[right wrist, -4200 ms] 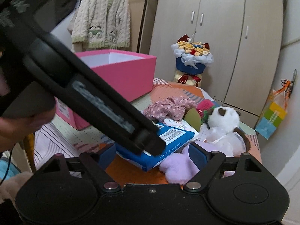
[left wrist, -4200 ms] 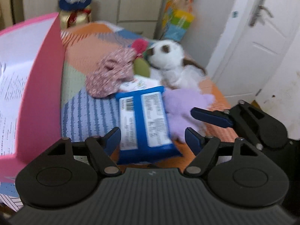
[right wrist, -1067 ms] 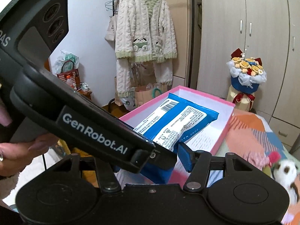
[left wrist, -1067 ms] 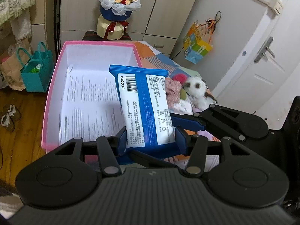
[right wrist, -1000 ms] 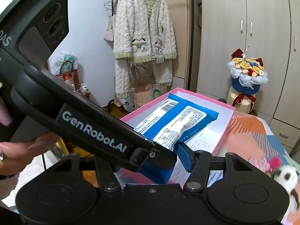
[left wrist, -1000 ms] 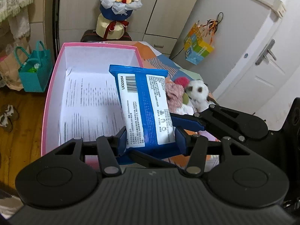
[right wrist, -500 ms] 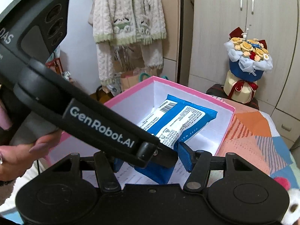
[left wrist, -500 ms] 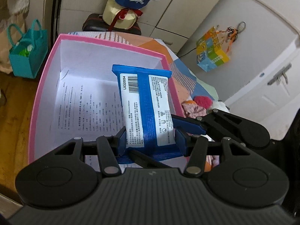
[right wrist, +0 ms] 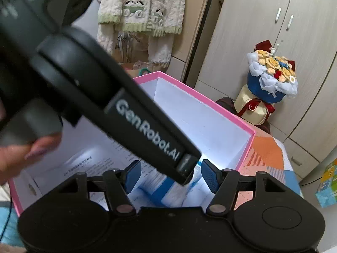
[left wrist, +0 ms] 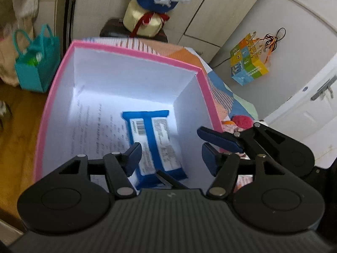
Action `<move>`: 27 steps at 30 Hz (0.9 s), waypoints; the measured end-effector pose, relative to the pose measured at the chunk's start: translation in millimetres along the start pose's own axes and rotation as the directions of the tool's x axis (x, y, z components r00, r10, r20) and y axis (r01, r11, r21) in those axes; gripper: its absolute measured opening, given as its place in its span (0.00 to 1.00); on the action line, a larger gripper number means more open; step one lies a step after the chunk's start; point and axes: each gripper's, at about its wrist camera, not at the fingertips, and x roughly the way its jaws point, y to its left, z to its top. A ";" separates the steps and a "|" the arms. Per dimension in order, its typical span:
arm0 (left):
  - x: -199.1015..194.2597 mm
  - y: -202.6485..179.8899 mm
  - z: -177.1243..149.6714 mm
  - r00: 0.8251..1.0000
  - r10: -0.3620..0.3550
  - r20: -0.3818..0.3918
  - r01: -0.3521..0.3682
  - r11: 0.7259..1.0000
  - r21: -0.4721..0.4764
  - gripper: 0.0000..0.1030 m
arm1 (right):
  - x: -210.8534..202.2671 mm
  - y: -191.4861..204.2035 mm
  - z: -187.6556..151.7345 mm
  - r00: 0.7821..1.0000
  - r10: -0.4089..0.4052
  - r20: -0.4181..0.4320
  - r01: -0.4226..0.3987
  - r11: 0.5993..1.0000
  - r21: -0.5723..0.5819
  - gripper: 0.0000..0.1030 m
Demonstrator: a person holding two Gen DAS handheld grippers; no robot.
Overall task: Organize soft objects
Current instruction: 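Lower the blue packet into the pink box and open the left tool, then move the left tool to the purple plush toy and grasp it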
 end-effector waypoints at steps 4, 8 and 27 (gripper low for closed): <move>-14.9 -3.4 -5.5 1.000 0.010 0.024 -0.010 1.000 0.030 0.61 | -13.0 0.9 -3.4 1.000 0.006 0.009 -0.006 1.000 0.025 0.66; -33.4 -8.4 -12.7 0.999 0.013 0.048 -0.015 0.999 0.051 0.62 | -31.4 2.7 -7.0 1.000 0.002 0.024 -0.004 0.999 0.050 0.66; -129.9 -92.0 -82.2 0.984 -0.035 0.177 -0.028 0.940 0.341 0.71 | -140.5 -17.1 -59.0 0.991 0.082 0.103 -0.101 0.975 0.196 0.69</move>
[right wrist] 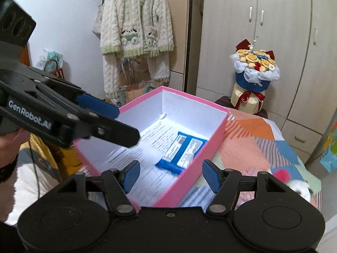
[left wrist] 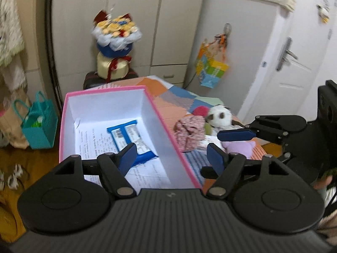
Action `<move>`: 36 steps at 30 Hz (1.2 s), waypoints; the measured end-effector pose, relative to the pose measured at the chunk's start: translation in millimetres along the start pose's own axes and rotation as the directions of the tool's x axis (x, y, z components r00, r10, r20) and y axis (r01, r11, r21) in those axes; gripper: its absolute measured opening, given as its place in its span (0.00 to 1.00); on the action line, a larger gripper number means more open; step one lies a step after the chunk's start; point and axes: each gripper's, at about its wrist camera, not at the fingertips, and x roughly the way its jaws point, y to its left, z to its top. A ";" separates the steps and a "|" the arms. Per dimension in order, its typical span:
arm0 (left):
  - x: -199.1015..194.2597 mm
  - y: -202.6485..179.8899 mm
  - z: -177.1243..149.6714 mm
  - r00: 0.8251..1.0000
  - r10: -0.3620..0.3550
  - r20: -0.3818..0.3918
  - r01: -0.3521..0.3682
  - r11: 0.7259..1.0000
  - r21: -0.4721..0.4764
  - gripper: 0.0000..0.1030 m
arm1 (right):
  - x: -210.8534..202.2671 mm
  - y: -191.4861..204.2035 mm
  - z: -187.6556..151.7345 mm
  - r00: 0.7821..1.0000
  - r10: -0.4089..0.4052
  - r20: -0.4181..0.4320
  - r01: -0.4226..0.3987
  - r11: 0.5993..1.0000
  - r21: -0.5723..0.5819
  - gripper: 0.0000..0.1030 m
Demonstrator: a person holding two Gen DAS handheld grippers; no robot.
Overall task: Organize soft objects
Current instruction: 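Move the left tool to the purple plush toy and grasp it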
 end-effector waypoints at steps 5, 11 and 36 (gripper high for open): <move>-8.1 -30.8 -7.6 0.999 -0.038 -0.022 0.039 0.997 0.061 0.71 | -34.3 -14.6 -23.5 1.000 0.006 0.011 -0.006 0.999 0.050 0.69; -2.5 -73.7 -17.3 0.995 -0.078 -0.057 0.085 0.988 0.127 0.71 | -68.4 -28.1 -59.1 0.999 -0.022 0.035 0.019 0.998 0.060 0.76; 126.5 -142.7 -25.1 0.951 -0.234 -0.200 0.250 0.967 0.054 0.73 | -32.9 -85.7 -152.2 0.962 -0.271 0.039 0.269 0.962 0.053 0.85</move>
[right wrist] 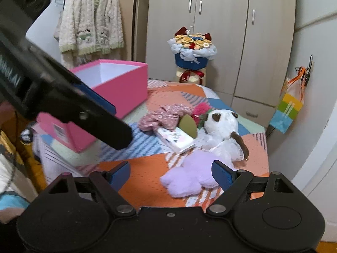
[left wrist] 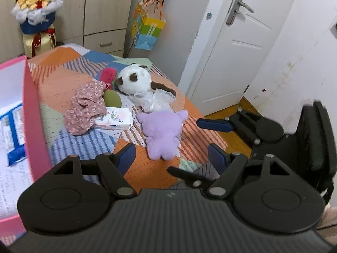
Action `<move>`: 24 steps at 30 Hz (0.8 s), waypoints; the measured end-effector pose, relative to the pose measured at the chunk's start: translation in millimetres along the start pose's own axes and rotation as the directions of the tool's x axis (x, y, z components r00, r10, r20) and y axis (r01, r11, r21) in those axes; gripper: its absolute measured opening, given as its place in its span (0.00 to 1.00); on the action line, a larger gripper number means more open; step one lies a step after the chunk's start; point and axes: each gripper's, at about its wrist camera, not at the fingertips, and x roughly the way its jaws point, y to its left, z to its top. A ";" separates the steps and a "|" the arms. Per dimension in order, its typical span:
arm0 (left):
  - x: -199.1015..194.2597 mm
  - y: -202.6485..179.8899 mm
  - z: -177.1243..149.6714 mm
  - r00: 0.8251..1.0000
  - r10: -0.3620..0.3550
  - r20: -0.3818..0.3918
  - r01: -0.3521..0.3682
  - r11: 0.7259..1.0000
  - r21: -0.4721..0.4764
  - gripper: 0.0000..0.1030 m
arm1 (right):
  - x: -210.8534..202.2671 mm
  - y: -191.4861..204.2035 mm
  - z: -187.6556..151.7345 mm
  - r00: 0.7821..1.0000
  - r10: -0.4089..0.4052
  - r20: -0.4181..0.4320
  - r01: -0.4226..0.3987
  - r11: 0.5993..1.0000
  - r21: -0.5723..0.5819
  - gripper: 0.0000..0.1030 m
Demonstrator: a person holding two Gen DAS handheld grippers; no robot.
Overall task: Organize soft objects
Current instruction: 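Move the left tool to the purple plush toy and grasp it, then lift the purple plush with the left tool and carry it toward the box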
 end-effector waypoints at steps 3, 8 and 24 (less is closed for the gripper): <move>17.8 4.8 1.6 1.000 -0.011 -0.003 0.011 1.000 -0.020 0.71 | 17.7 5.6 -7.6 0.998 -0.060 -0.005 0.060 0.997 -0.046 0.85; 50.7 11.8 2.2 0.999 -0.033 -0.007 0.033 0.998 -0.051 0.70 | 36.7 -3.4 -18.5 0.993 -0.114 -0.016 0.114 0.993 0.002 0.86; 109.8 35.2 -7.6 0.999 -0.053 0.013 0.054 0.986 -0.157 0.46 | 50.0 -31.3 -45.6 0.999 -0.028 -0.035 0.035 0.970 0.242 0.87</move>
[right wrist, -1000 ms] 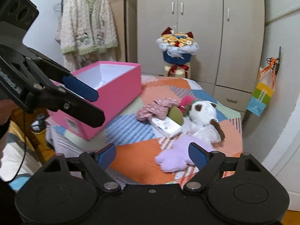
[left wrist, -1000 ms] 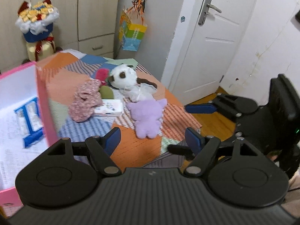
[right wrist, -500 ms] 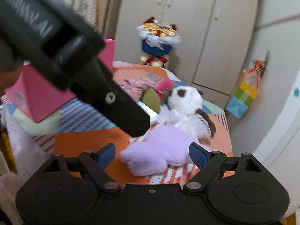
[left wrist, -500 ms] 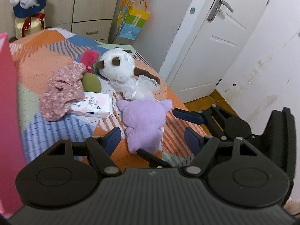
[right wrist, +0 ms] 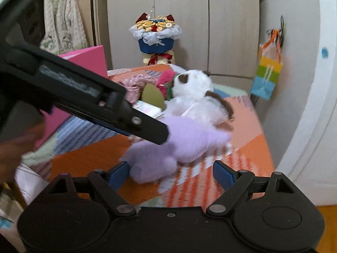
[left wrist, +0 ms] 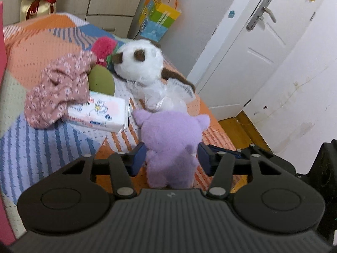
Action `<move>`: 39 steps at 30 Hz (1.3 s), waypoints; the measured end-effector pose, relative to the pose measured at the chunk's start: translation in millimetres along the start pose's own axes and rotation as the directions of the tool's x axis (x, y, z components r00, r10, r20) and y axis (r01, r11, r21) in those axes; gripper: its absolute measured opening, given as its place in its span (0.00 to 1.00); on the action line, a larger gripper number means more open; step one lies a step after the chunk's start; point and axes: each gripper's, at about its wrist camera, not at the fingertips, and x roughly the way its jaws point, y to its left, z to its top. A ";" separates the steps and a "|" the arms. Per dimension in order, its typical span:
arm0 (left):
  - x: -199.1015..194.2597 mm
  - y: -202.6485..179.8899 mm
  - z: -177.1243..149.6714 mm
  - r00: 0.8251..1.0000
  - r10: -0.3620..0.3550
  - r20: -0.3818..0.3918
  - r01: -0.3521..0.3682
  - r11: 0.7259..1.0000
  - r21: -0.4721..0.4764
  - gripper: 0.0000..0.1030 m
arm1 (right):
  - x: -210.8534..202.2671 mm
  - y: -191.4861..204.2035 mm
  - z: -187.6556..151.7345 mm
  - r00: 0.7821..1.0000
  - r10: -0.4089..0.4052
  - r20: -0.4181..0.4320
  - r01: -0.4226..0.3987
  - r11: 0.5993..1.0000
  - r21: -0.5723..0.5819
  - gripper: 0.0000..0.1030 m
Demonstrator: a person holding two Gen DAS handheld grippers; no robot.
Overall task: Organize soft objects
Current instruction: 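Lift the purple plush with the left tool and carry it toward the box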
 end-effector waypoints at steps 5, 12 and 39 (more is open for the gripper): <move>8.9 2.2 -7.8 1.000 0.013 -0.011 -0.014 1.000 -0.020 0.39 | 9.7 1.2 -3.6 1.000 0.006 0.019 -0.006 1.000 0.026 0.86; 13.7 2.5 -7.5 0.999 0.006 -0.046 -0.006 1.000 -0.014 0.42 | 8.4 14.0 -5.4 1.000 -0.026 0.013 0.026 0.999 -0.031 0.79; -14.2 -17.6 -25.0 0.985 0.116 -0.127 -0.122 0.992 -0.038 0.38 | -11.7 32.7 -3.8 0.996 0.073 -0.056 -0.073 0.997 0.009 0.56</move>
